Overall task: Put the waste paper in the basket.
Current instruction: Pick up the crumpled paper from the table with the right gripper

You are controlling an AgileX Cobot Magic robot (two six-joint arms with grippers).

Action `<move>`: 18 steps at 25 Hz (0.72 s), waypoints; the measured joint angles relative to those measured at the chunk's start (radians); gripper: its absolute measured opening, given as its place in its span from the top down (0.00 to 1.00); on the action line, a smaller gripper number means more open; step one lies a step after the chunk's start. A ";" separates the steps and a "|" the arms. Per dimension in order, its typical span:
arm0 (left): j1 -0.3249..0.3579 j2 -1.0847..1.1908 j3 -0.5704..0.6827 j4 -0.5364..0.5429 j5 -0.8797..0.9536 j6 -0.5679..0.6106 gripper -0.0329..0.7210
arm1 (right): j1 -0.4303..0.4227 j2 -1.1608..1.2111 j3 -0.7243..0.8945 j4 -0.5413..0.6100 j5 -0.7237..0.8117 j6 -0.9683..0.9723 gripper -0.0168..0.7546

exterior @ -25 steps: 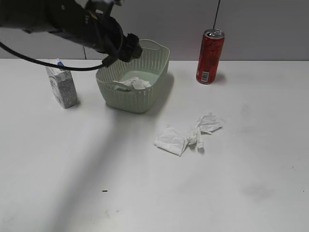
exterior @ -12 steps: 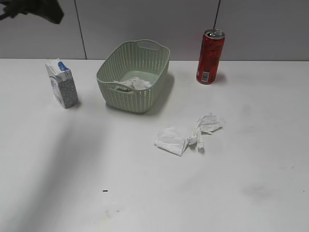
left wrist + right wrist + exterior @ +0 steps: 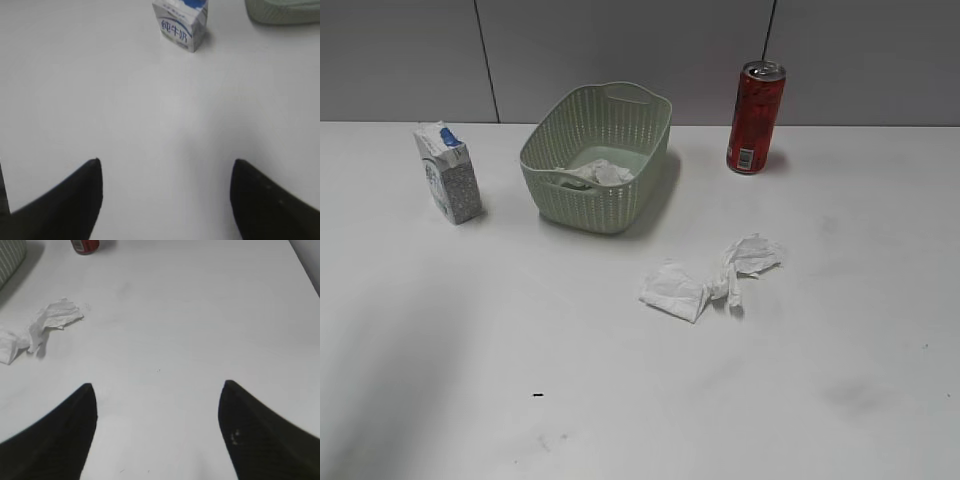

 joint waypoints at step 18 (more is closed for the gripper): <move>0.000 -0.902 0.692 0.010 -0.119 -0.091 0.19 | 0.068 0.858 -0.416 0.121 -0.033 -0.032 0.24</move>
